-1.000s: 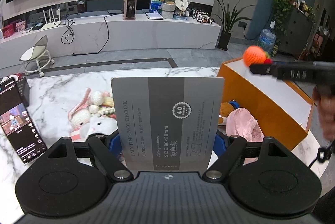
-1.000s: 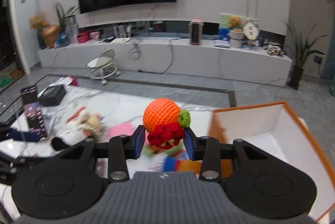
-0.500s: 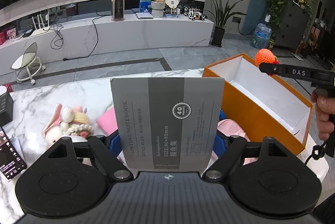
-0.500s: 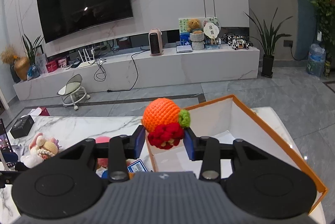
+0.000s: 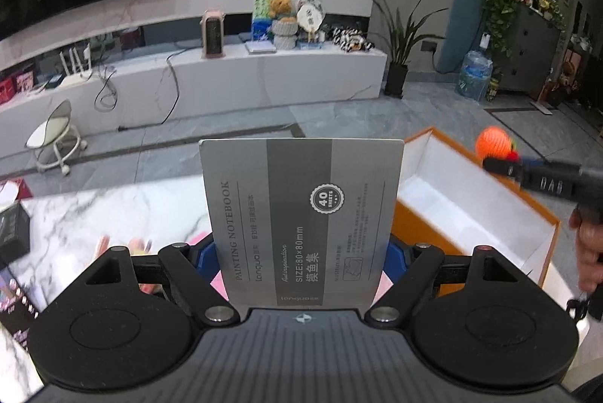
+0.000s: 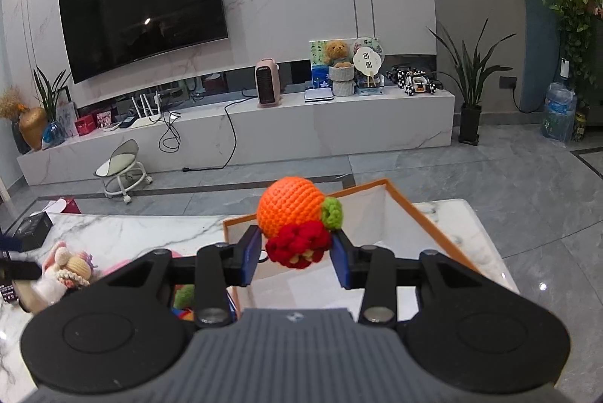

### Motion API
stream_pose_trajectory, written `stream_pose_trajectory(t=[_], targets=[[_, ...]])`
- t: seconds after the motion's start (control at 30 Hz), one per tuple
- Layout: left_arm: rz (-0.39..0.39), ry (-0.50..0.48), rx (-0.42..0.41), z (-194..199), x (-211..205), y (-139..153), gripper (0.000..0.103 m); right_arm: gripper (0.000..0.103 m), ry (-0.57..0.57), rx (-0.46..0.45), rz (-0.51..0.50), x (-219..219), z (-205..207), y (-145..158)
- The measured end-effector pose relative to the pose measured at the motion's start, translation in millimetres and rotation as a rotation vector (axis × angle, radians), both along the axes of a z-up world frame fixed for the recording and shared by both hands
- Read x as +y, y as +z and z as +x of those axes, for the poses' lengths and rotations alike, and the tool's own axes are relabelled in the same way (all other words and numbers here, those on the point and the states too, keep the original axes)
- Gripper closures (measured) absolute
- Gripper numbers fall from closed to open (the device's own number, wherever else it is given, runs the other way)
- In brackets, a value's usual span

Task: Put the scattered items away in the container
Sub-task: 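Carry the crochet ball over the orange box with the right tool while the left tool carries the card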

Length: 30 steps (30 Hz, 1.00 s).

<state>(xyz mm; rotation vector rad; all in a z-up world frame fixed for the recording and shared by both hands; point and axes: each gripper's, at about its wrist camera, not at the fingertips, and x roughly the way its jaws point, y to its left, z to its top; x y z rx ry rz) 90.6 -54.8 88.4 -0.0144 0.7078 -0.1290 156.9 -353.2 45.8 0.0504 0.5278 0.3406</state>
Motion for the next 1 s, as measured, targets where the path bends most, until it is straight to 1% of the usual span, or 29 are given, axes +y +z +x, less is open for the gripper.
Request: stream_pose_trajectory(t=[0.2,0.33,0.47,0.6,0.77,1.0], targets=[[0.008,-0.056,-0.016,22,-39,18,0.008,0.06,-0.028,0.032,0.022,-23,4,0],[-0.005,-0.099,-0.024,35,-67,24,0.008,0.06,-0.051,0.052,0.028,-38,8,-1],[-0.01,-0.142,-0.03,51,-98,26,0.008,0.06,-0.057,0.089,0.012,-48,11,-5],[-0.015,-0.174,-0.024,69,-125,22,0.008,0.06,-0.067,0.116,0.001,-57,17,-10],[-0.064,-0.196,0.012,98,-149,11,0.008,0.06,-0.075,0.152,-0.01,-67,24,-18],[-0.084,-0.186,0.03,128,-171,-9,0.008,0.06,-0.055,0.2,-0.024,-68,37,-31]])
